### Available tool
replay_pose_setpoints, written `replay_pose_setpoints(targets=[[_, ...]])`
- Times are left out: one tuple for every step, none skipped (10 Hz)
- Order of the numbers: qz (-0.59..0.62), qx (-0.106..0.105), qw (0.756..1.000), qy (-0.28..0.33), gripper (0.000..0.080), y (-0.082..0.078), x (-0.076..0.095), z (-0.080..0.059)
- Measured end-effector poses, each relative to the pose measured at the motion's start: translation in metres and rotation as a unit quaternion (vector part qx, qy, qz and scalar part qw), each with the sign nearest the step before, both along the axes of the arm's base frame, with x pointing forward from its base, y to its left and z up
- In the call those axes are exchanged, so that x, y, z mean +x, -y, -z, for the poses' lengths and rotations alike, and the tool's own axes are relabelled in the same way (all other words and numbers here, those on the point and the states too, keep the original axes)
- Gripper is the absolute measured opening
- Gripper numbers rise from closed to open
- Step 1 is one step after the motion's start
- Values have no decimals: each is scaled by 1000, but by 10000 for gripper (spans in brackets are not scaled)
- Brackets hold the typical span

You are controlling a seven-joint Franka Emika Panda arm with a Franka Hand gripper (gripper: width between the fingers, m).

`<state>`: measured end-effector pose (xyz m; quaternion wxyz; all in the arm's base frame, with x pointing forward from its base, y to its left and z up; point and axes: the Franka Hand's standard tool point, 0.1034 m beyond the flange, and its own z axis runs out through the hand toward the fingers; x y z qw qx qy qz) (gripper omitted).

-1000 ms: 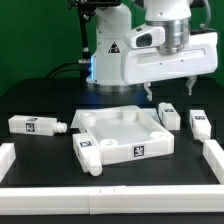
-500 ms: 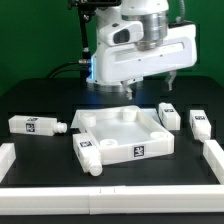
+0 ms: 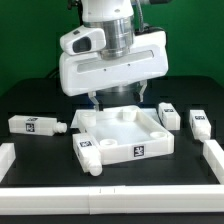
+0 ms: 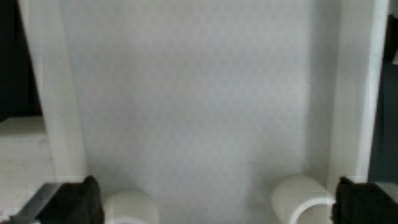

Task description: Assemble desk

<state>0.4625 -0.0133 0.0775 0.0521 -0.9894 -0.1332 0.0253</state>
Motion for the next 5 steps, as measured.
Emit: replay_pose_setpoints(targets=[[-1, 0, 1000, -1, 648, -1, -2, 1], [-1, 0, 1000, -2, 648, -1, -3, 2], [-1, 0, 1000, -2, 648, -1, -3, 3], [0, 0, 1000, -3, 648, -1, -3, 3], [-7, -3, 1000, -1, 648, 3, -1, 2]])
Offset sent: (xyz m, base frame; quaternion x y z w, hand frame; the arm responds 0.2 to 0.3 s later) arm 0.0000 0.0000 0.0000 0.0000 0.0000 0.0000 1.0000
